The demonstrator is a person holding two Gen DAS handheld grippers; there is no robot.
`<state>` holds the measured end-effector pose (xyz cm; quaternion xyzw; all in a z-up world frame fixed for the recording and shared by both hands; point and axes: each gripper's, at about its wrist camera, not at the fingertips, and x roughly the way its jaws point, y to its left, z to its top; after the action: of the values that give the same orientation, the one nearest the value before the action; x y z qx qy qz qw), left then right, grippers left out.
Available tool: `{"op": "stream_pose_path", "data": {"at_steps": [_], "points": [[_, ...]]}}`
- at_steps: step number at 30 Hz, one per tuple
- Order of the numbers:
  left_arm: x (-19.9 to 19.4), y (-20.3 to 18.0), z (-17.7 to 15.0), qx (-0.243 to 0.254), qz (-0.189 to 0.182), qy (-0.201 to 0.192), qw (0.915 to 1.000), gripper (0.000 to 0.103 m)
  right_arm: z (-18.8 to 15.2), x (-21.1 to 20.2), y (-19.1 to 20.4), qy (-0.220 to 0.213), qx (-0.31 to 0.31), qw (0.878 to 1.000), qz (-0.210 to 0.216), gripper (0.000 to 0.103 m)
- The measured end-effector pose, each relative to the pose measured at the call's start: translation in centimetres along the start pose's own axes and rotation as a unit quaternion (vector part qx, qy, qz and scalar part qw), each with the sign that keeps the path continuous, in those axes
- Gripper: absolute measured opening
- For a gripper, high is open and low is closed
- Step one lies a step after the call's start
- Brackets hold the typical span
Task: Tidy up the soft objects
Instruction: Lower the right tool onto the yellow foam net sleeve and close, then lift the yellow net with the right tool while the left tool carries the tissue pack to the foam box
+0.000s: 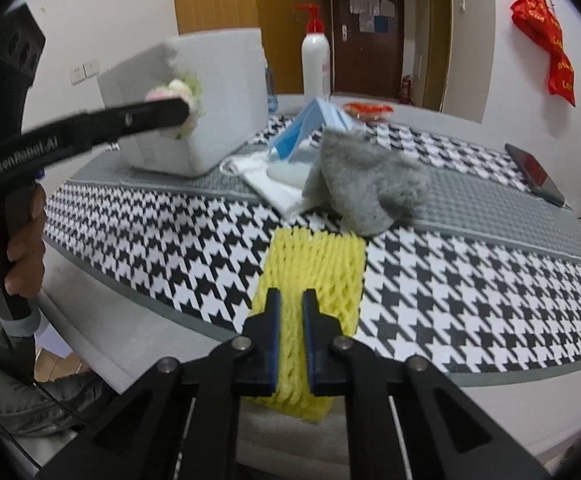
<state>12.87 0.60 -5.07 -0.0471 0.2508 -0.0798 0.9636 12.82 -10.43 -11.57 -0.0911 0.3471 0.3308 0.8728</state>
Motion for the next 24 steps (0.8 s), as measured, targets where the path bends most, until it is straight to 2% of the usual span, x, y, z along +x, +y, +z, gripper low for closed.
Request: {"op": "stream_pose_path", "data": {"at_steps": [6, 10, 16, 24], "points": [[-0.6, 0.0, 0.0, 0.000, 0.005, -0.005, 1.0000, 0.040, 0.8, -1.5, -0.8, -0.027, 0.017, 0.999, 0.006, 0.013], [-1.2, 0.0, 0.0, 0.003, 0.009, -0.011, 0.9999, 0.040, 1.4, -2.3, -1.0, -0.046, 0.022, 0.999, -0.007, 0.013], [-1.9, -0.3, 0.3, 0.011, 0.019, -0.019, 0.9996, 0.040, 2.2, -3.3, -0.6, -0.069, 0.014, 0.997, -0.008, 0.013], [-3.8, -0.5, 0.5, 0.019, 0.046, -0.036, 0.9981, 0.040, 3.8, -4.0, 0.2, -0.094, -0.003, 0.995, 0.014, 0.013]]}}
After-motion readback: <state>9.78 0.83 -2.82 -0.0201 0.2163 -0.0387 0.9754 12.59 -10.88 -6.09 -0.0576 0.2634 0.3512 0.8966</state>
